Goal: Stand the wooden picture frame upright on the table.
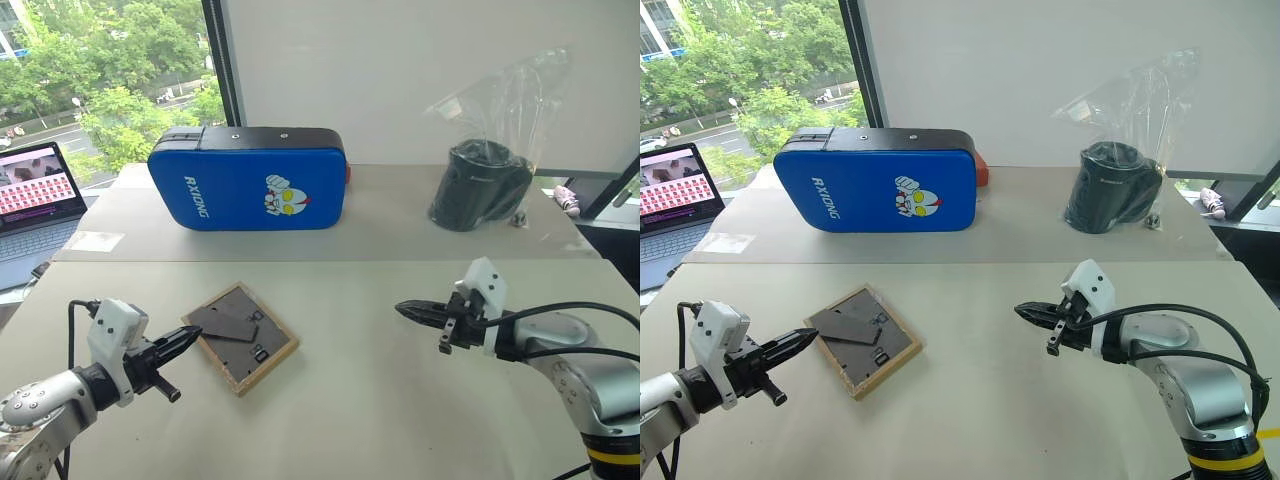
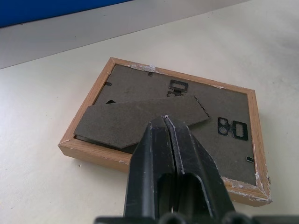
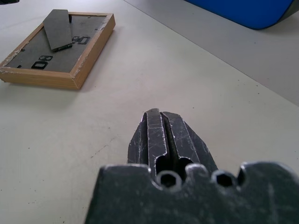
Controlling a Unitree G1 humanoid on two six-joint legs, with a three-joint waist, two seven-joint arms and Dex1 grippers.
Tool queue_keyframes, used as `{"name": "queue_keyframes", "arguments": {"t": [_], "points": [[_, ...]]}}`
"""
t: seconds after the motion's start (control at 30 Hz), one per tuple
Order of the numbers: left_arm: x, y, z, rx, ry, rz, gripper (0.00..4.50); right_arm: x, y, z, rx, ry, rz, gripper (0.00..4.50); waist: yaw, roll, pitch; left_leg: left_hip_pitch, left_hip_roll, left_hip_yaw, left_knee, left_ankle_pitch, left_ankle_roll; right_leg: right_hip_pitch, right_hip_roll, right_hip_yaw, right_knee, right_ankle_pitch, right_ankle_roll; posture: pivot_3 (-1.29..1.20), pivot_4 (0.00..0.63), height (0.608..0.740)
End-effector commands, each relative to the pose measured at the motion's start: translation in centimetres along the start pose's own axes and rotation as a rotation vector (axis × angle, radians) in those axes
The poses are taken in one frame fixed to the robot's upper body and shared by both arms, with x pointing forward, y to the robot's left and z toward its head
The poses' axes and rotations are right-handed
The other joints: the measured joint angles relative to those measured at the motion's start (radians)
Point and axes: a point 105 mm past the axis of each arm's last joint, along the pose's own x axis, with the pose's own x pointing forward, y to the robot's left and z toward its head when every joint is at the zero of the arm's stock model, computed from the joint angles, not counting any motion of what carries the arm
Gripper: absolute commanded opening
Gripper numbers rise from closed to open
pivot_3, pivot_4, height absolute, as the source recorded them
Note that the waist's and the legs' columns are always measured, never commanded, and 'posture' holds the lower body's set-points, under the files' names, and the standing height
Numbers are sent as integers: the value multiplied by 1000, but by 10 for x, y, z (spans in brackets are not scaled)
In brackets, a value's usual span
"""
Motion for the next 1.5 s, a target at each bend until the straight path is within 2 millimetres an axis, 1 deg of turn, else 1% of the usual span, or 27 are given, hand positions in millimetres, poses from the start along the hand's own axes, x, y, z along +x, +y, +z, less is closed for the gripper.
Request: {"name": "queue_keyframes", "arguments": {"t": [0.03,0.1,0.13,0.2,0.23,0.27,0.33,0.4,0.47,0.5,0.63,0.73,0.8,0.9,1.0,1.13,1.27,1.37,1.4,1.5], "points": [[-3,-1,-3,12,21,9,64,8,-1,3,-42,-9,-5,0,0,0,0,0,0,0,0,0,0,0,0,0,0,0,0,0,150,740],[-13,9,-37,-14,148,69,64,38,-4,0,-85,22,8,0,-12,0,0,1,0,0,0,0,0,0,0,0,0,0,0,0,150,740],[-18,13,-49,-44,184,92,64,55,-7,0,-105,37,0,0,-25,0,0,3,0,2,0,0,0,0,0,1,0,1,-1,0,150,740],[-27,19,-67,-58,233,130,64,83,-10,2,-126,58,-10,0,-40,0,0,4,1,3,-1,0,0,-1,1,2,1,1,-2,0,150,740],[-29,19,-71,-56,248,134,64,92,-9,3,-134,62,-8,0,-38,1,0,4,2,3,-1,1,1,-2,2,2,2,1,-3,0,150,740],[-31,19,-74,-52,257,134,64,98,-9,3,-139,64,-5,0,-34,1,0,3,2,3,-1,1,1,-2,2,2,3,1,-3,0,150,740],[-31,19,-80,-70,258,149,64,120,2,3,-174,80,32,0,-18,0,0,1,2,2,-1,1,1,-2,1,1,3,0,-2,0,150,740],[-26,21,-86,-44,279,179,64,145,12,-2,-214,113,53,0,-16,1,0,1,1,2,-1,1,1,-1,0,1,1,1,-1,0,150,740],[-13,25,-85,-15,265,224,64,165,19,-4,-252,138,48,0,-6,3,-1,2,1,2,-1,1,1,-1,0,1,2,1,-1,0,150,740],[-6,25,-82,-6,249,235,64,172,23,-4,-264,140,59,0,-2,4,-1,3,1,2,-1,1,0,-1,0,1,3,1,-1,0,150,740],[24,21,-76,82,261,238,64,188,39,-8,-320,167,94,0,12,5,-2,5,1,2,0,3,-2,0,0,1,9,1,-2,0,150,740],[45,14,-69,138,250,200,64,189,43,-11,-328,177,104,0,16,5,-3,10,0,2,0,3,-2,3,1,1,10,1,-2,0,150,740],[62,4,-63,192,253,139,64,183,38,-14,-312,188,84,0,18,5,-3,11,0,2,0,3,-2,4,1,1,10,1,-2,0,150,740],[84,-9,-57,246,242,56,64,170,28,-18,-283,199,50,0,28,5,-3,11,0,2,0,3,-2,6,0,1,9,0,-1,0,150,740],[100,-19,-51,273,229,-8,64,156,26,-23,-254,212,30,0,31,5,-3,11,0,2,-1,3,-2,7,0,1,8,0,0,0,150,740],[123,-32,-52,347,238,-118,64,126,35,-34,-190,248,22,0,46,6,-4,12,-1,1,-1,3,-2,9,-1,0,6,0,0,0,150,740],[132,-40,-53,372,233,-190,64,108,51,-38,-138,279,36,0,49,8,-7,15,-1,1,-1,2,0,16,-1,-1,-1,-1,1,0,150,740],[135,-45,-52,384,225,-225,64,100,57,-41,-127,308,34,0,50,8,-8,15,-1,1,-1,2,0,16,-1,-1,-1,-1,2,0,150,740],[135,-46,-52,387,225,-236,64,99,57,-42,-119,312,22,0,50,7,-8,15,-1,1,-1,2,0,16,-1,-1,-1,-1,2,0,150,740],[129,-45,-53,378,228,-231,64,99,42,-45,-109,334,-55,0,48,7,-9,15,-1,1,-1,1,0,16,-1,-1,-1,-2,3,0,150,740]]}}
